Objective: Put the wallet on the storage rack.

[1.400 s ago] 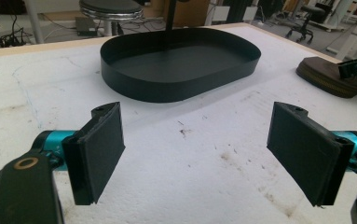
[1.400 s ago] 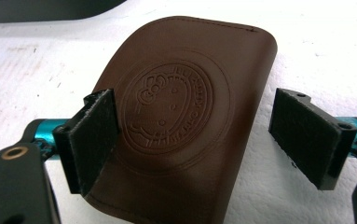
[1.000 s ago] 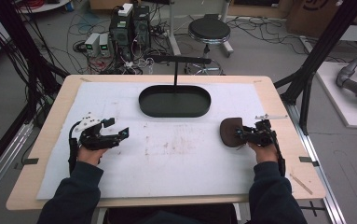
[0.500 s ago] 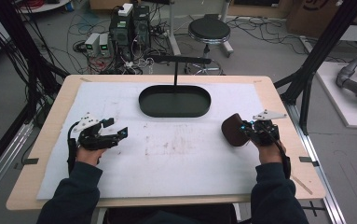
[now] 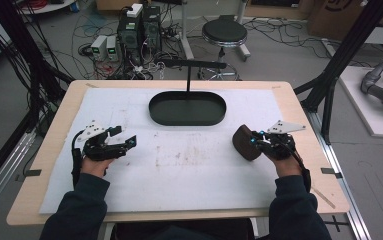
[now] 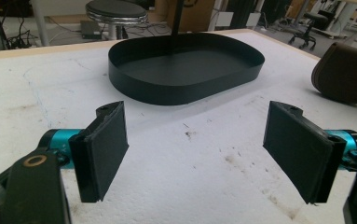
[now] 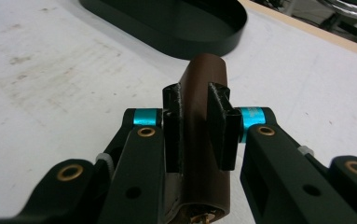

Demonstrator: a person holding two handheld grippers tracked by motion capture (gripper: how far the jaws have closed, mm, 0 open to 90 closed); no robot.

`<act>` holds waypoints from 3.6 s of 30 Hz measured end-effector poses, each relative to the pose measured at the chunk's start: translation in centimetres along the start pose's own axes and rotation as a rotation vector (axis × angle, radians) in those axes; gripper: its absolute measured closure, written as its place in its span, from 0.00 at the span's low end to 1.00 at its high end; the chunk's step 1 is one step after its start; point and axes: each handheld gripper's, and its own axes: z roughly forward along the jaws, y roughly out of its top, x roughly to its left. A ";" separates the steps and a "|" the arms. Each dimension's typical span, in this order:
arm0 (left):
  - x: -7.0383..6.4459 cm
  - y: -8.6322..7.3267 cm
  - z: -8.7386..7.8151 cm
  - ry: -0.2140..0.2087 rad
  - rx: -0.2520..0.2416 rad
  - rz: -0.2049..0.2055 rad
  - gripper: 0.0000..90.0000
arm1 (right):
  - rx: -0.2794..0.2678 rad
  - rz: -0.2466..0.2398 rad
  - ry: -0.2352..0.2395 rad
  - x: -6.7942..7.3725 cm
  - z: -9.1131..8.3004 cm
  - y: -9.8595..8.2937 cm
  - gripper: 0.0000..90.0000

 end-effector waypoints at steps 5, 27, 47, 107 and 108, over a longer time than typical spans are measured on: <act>-0.1 0.0 0.0 -0.003 0.002 -0.007 0.24 | -0.014 -0.015 0.032 0.3 0.0 0.0 0.83; -0.1 -0.1 0.1 -0.010 0.013 -0.004 0.25 | -0.057 0.008 0.093 0.3 -0.1 -0.3 0.73; -0.1 -0.1 0.1 -0.003 0.010 -0.005 0.25 | -0.025 0.029 0.024 0.4 1.1 -0.9 0.34; 0.3 -0.2 -0.7 0.006 -0.039 0.070 0.24 | 0.028 0.063 0.153 1.3 17.5 13.4 0.72; 0.3 -0.2 -0.7 0.004 -0.038 0.071 0.25 | 0.048 0.089 0.167 1.3 18.2 13.3 0.72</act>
